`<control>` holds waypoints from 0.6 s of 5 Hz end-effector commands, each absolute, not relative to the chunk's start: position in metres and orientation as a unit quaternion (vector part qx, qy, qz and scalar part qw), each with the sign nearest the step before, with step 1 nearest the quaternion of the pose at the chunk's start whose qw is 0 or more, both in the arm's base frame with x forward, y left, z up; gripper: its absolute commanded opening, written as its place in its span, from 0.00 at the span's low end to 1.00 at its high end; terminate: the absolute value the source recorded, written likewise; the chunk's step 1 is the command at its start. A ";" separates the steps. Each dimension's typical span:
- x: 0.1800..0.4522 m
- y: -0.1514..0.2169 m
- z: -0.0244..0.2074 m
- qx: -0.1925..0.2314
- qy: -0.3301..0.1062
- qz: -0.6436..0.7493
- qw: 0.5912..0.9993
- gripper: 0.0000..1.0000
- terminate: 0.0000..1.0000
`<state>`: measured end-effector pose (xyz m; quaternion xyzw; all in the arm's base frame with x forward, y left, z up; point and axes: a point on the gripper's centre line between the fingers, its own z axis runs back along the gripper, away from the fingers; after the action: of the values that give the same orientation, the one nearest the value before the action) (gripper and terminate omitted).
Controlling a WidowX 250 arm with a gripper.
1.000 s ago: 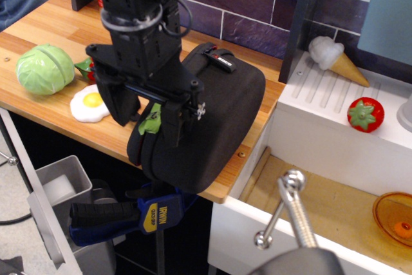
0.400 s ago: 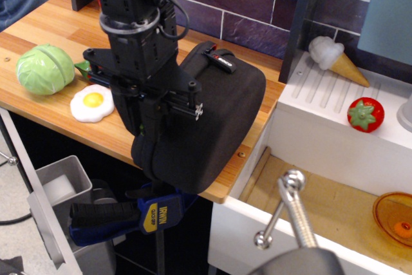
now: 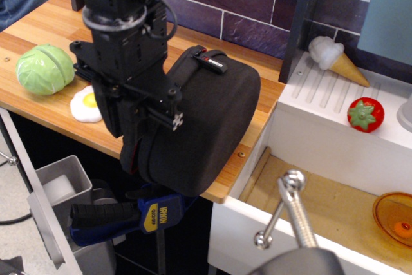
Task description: Zip zipper bag
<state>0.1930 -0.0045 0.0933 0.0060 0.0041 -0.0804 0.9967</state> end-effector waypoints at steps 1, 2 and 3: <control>0.185 0.007 0.046 0.072 0.040 -0.078 0.994 0.00 0.00; 0.165 0.013 0.016 0.091 0.043 -0.071 0.992 0.00 0.00; 0.166 0.046 0.002 0.083 0.032 -0.054 0.995 0.00 0.00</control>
<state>0.1859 0.0317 0.0099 0.0801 -0.0135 -0.0890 0.9927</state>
